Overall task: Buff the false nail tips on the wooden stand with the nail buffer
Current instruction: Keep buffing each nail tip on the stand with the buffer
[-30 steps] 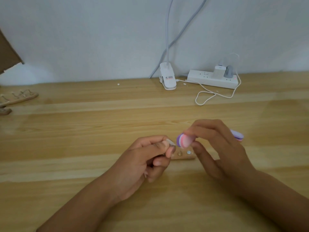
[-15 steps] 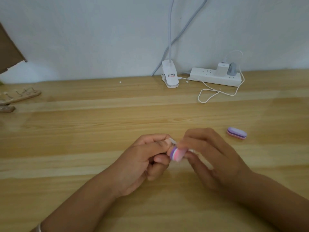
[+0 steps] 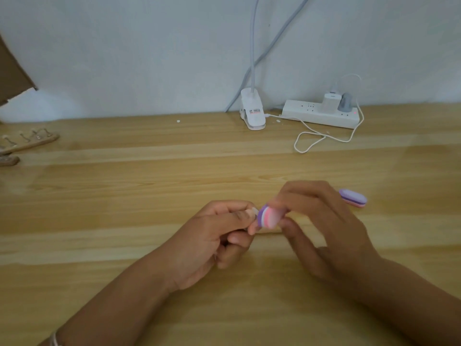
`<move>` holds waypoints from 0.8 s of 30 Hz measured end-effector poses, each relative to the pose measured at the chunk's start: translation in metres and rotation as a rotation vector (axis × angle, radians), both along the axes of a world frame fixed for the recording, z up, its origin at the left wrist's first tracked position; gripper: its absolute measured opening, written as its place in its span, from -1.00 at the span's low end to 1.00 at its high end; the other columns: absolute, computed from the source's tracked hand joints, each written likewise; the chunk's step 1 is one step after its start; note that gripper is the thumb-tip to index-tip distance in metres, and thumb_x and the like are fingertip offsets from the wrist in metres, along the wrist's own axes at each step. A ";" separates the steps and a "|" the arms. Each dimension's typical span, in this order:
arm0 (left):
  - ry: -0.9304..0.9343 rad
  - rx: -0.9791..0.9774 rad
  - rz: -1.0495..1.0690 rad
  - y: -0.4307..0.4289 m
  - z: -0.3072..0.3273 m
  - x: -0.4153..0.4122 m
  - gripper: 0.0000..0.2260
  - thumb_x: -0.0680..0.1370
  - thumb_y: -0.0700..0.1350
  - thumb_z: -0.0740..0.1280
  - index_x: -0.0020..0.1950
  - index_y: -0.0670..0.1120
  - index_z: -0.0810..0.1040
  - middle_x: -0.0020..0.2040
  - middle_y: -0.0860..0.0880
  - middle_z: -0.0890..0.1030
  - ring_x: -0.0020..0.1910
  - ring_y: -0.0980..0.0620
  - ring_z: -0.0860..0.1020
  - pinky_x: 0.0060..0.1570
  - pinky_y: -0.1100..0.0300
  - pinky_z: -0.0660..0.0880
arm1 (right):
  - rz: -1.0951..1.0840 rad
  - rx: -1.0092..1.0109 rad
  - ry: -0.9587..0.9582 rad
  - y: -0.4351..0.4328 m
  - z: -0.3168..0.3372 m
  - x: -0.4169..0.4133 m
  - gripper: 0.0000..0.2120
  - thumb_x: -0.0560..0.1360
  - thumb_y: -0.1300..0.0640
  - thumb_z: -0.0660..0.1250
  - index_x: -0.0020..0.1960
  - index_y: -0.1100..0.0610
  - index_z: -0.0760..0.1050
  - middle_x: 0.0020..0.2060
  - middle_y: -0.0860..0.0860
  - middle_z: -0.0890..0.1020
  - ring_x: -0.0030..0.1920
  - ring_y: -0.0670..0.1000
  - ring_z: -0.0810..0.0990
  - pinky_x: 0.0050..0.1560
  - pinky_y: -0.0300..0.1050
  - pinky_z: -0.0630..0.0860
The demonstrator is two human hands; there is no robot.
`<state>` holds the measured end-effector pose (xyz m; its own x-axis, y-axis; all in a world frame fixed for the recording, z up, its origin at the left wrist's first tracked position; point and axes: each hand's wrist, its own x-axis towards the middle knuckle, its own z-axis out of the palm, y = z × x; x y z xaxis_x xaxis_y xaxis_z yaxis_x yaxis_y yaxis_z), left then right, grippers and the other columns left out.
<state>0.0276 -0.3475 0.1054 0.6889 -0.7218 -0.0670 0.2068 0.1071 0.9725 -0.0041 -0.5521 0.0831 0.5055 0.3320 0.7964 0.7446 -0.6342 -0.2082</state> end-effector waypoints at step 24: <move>-0.062 0.059 0.045 -0.002 -0.001 -0.005 -0.78 0.55 -0.09 0.20 -0.25 -0.13 0.47 -0.45 0.04 0.23 -0.54 0.10 0.10 -0.53 0.30 0.03 | 0.017 -0.082 0.067 -0.010 0.008 0.004 -0.74 0.54 0.36 0.29 0.20 0.26 0.60 0.05 0.12 0.61 0.06 0.00 0.57 0.19 -0.35 0.35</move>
<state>0.0224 -0.3496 0.1046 0.7246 -0.6861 -0.0645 0.1418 0.0569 0.9883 -0.0002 -0.5619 0.0913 0.5501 0.4037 0.7310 0.7418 -0.6383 -0.2057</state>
